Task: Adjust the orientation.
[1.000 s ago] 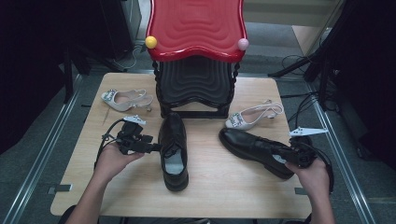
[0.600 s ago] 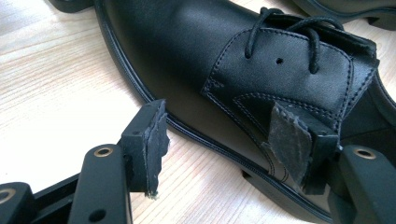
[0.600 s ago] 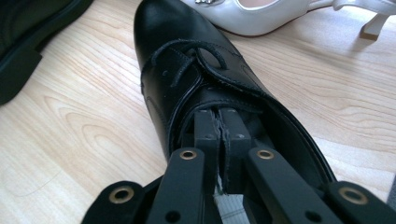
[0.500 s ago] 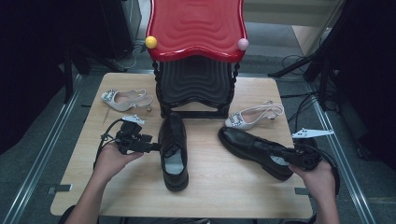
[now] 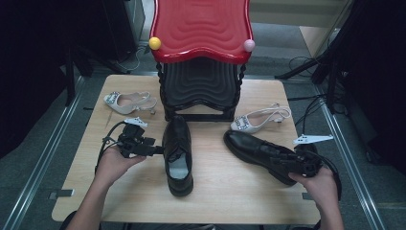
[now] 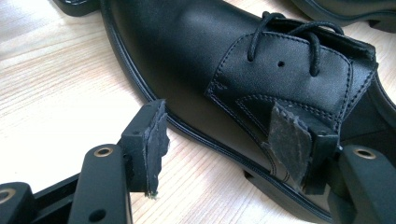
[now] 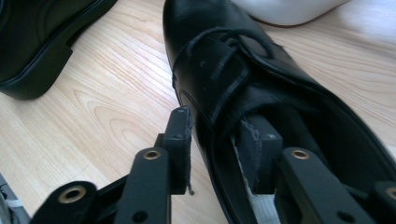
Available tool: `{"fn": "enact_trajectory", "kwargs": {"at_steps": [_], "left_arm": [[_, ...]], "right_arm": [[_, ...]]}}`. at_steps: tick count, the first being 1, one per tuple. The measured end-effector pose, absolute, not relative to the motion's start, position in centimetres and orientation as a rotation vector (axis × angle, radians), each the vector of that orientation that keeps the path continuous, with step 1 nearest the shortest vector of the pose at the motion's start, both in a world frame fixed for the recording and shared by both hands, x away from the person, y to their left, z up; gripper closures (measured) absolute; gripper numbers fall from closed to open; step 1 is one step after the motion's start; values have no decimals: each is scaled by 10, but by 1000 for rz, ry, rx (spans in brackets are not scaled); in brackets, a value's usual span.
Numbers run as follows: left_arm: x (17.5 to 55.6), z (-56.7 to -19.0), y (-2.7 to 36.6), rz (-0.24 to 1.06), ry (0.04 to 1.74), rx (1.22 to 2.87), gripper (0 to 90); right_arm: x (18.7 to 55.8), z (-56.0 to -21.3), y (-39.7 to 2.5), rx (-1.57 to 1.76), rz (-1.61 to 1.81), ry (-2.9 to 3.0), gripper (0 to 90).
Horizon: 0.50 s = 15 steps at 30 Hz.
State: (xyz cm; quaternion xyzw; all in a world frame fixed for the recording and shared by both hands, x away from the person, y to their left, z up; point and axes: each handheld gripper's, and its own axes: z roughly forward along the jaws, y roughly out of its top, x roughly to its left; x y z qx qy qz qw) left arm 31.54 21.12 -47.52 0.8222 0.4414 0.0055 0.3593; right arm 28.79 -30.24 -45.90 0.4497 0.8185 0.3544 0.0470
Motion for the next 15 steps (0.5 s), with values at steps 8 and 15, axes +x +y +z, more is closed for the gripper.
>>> {"fn": "enact_trajectory", "kwargs": {"at_steps": [8,15], "left_arm": [[314,-476,211,23,1145,2111,376],[311,-475,214,37,1139,2112,378]], "right_arm": [[305,-472,-285,1364,1074,2558,687],[311,-471,-279,1433,1147,2603,820]]}}
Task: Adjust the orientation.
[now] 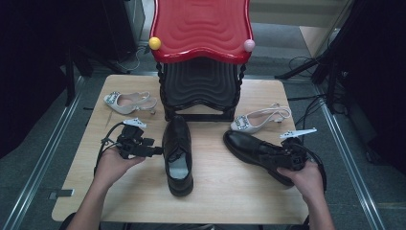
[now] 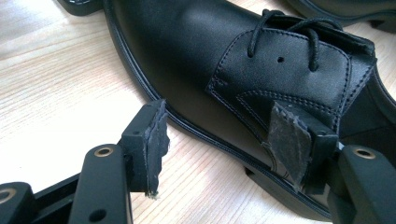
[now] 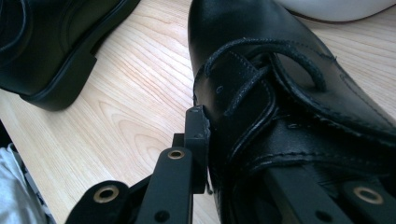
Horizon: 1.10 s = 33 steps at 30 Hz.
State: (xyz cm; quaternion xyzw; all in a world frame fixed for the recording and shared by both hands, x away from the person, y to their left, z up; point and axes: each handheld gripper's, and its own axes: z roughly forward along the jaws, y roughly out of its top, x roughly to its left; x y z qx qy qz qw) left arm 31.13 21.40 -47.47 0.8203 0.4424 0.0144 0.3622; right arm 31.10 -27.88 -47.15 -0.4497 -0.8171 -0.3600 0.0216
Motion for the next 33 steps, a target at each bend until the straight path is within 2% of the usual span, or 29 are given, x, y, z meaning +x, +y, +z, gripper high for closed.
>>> {"fn": "enact_trajectory", "kwargs": {"at_steps": [17,33], "left_arm": [[301,-473,219,58,1152,2093,379],[299,-475,218,63,1144,2096,382]], "right_arm": [[325,-454,-201,-1276,-1141,-2560,821],[338,-471,-154,-1360,-1102,-2564,800]]}}
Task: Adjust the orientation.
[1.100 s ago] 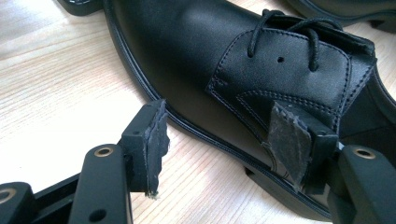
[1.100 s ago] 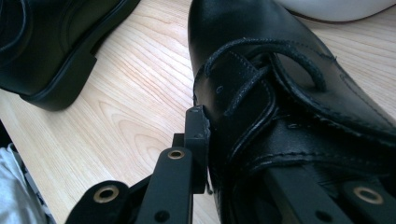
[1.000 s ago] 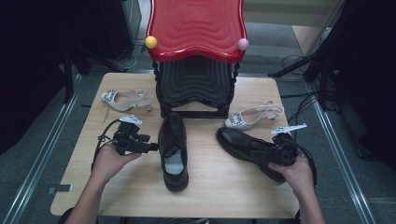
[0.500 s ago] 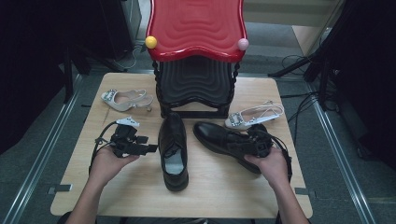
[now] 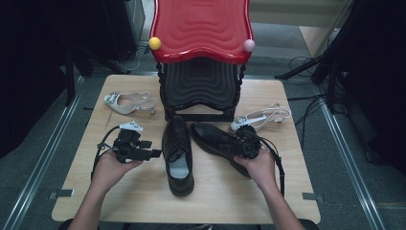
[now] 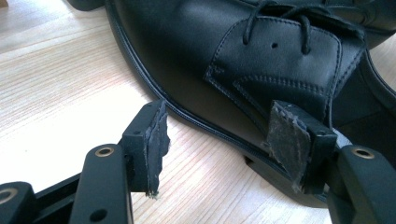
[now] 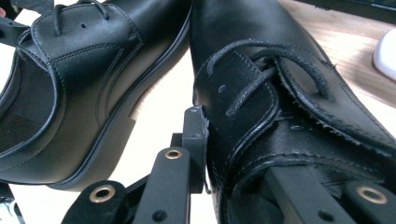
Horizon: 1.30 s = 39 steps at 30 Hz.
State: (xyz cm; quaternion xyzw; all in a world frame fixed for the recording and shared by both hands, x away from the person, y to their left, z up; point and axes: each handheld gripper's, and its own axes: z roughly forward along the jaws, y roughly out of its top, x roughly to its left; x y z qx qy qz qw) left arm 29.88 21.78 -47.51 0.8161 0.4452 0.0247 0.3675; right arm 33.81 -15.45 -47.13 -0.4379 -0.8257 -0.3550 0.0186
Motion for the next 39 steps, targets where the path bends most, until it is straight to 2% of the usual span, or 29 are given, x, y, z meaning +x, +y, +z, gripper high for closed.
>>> {"fn": "enact_trajectory", "kwargs": {"at_steps": [4,8,13,19,24,31,39], "left_arm": [[299,-475,218,64,1143,2098,383],[300,-476,218,65,1143,2096,384],[301,-477,218,62,1142,2096,384],[302,-476,218,61,1144,2099,384],[303,-476,219,68,1145,2095,384],[304,-478,218,66,1149,2103,388],[304,-479,218,71,1147,2102,392]], "right_arm": [[335,-473,-155,-1342,-1092,-2590,765],[333,-472,-159,-1307,-1105,-2586,691],[329,-465,-169,-1273,-1117,-2602,672],[322,-450,-191,-1254,-1159,-2629,752],[319,-444,-205,-1262,-1163,-2662,896],[325,-456,-194,-1210,-1043,-2747,900],[326,-454,-179,-1196,-1006,-2772,900]]}}
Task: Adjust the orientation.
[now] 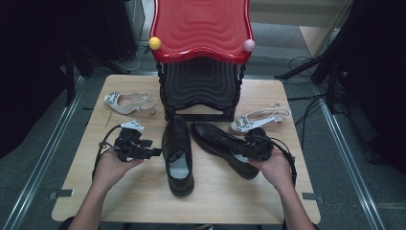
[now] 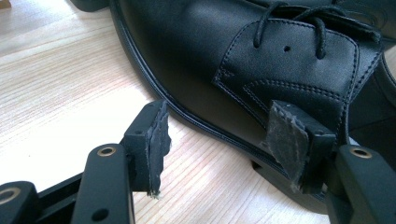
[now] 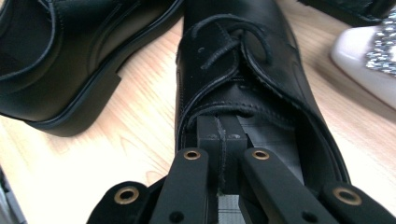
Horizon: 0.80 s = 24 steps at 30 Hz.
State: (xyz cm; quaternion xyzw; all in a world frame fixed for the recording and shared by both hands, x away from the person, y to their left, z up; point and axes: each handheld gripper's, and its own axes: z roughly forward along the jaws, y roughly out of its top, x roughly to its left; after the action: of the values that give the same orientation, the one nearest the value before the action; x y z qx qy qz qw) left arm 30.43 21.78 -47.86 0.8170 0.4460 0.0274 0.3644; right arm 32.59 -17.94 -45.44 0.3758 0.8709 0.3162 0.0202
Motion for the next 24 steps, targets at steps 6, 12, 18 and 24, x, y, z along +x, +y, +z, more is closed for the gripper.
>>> {"fn": "enact_trajectory", "kwargs": {"at_steps": [6,12,18,24], "left_arm": [[304,-478,219,67,1154,2094,392],[304,-478,219,67,1151,2092,395],[304,-478,218,65,1148,2094,400],[304,-479,217,60,1147,2094,403]], "right_arm": [[322,-454,-167,1126,994,2746,900],[319,-455,-152,1091,1033,2787,900],[315,-456,-136,1060,1058,2810,900],[313,-457,-121,1023,1066,2817,900]]}}
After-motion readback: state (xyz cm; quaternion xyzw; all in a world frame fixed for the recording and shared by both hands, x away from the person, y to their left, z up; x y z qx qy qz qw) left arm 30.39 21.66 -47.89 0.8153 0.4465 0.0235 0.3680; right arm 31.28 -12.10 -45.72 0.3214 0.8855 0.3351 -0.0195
